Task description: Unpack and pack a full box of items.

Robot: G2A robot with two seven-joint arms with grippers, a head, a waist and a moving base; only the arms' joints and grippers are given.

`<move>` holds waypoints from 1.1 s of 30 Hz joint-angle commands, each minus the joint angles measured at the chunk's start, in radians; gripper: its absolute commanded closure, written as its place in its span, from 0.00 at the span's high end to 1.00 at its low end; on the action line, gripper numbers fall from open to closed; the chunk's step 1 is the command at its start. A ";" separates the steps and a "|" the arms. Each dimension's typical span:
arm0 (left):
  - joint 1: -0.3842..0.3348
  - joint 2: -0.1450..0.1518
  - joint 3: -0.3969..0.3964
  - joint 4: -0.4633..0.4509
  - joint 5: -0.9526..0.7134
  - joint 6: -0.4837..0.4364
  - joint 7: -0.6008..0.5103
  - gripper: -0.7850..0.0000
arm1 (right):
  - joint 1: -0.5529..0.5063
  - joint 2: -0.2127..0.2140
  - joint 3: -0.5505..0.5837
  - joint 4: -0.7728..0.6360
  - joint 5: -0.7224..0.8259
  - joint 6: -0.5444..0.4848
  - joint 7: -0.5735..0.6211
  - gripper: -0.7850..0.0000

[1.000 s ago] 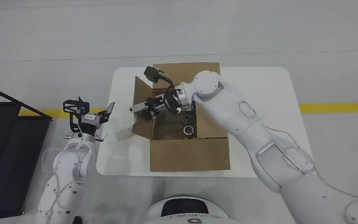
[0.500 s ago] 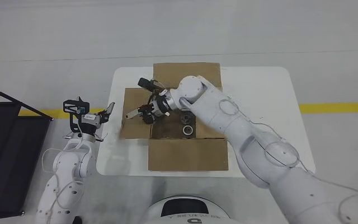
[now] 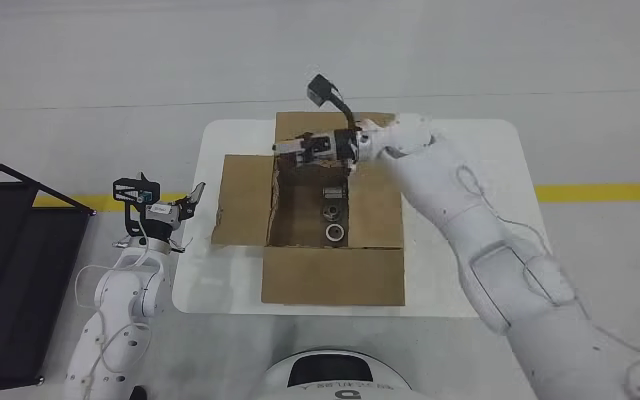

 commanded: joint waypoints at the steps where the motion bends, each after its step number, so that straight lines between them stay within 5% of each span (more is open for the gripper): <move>1: 0.000 0.000 0.000 0.000 0.000 0.000 0.000 1.00 | -0.124 0.076 0.156 -0.145 -0.040 -0.011 -0.011 1.00; 3: 0.000 0.000 0.000 0.000 0.000 0.000 0.000 1.00 | -0.317 0.151 0.352 -0.364 -0.083 0.008 0.004 1.00; 7: 0.000 0.000 0.000 0.000 0.000 0.000 0.000 1.00 | -0.645 0.219 0.645 -0.677 -0.076 0.075 -0.013 1.00; 13: 0.000 0.000 0.000 0.000 0.000 0.000 0.000 1.00 | -0.885 0.245 0.844 -0.783 0.025 0.057 -0.051 1.00; 22: -0.013 0.001 0.023 -0.057 0.086 -0.006 0.001 1.00 | -0.829 0.256 0.820 -0.603 -0.049 0.146 -0.119 1.00; 28: -0.070 -0.008 0.220 -0.190 0.375 -0.003 -0.097 1.00 | -0.694 0.250 0.697 -0.429 -0.109 0.168 -0.114 1.00; 33: -0.160 -0.024 0.416 -0.159 0.601 -0.045 -0.243 1.00 | -0.638 0.249 0.652 -0.341 -0.111 0.141 -0.110 1.00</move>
